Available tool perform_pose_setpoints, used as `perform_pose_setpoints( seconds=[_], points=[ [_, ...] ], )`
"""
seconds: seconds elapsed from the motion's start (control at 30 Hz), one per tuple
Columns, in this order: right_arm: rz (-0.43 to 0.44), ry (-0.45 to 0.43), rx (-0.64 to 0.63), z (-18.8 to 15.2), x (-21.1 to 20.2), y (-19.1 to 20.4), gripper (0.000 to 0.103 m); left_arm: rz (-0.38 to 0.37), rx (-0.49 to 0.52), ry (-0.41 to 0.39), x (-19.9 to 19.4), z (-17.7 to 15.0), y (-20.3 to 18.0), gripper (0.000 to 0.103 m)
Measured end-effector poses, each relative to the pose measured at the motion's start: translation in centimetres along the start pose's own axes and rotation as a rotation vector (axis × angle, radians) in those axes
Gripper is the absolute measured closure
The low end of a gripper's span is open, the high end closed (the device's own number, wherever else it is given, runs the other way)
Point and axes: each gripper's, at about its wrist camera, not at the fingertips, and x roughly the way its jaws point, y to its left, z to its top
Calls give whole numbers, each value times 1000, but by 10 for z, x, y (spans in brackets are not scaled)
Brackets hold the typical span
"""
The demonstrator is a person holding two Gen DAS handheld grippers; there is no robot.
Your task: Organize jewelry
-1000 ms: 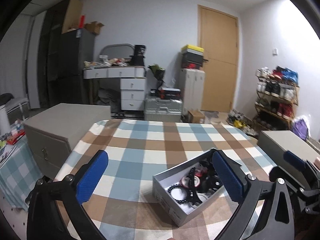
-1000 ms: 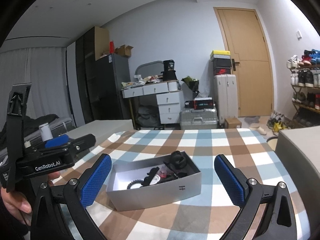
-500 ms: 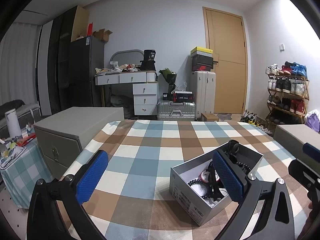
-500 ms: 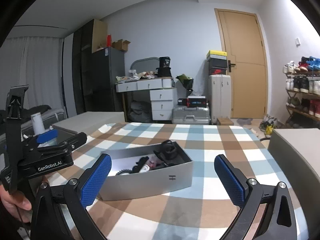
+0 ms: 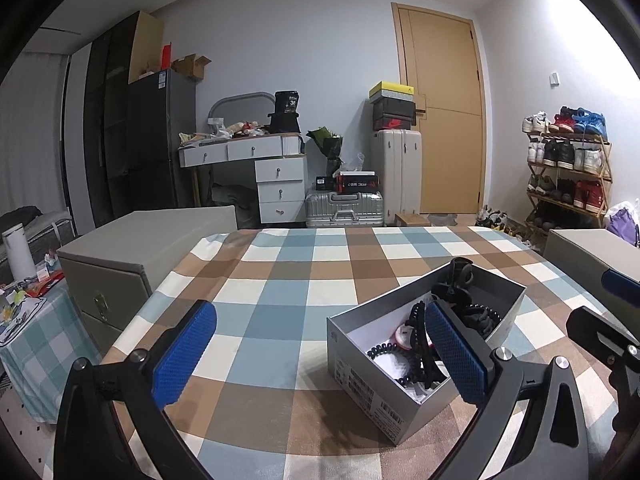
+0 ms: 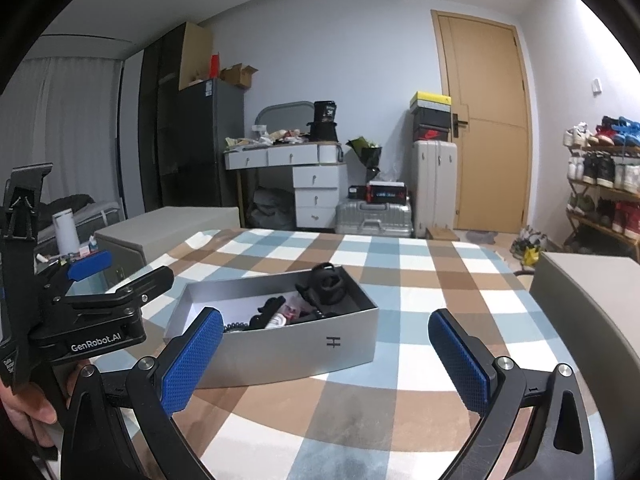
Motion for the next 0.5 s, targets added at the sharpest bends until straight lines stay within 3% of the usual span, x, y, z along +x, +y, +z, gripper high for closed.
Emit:
perform_pose_setpoints(
  seconds=[0.5],
  points=[
    [-3,2,20,0,-3,-4,0,-19,-21,-22,-3,0,1,1]
  ],
)
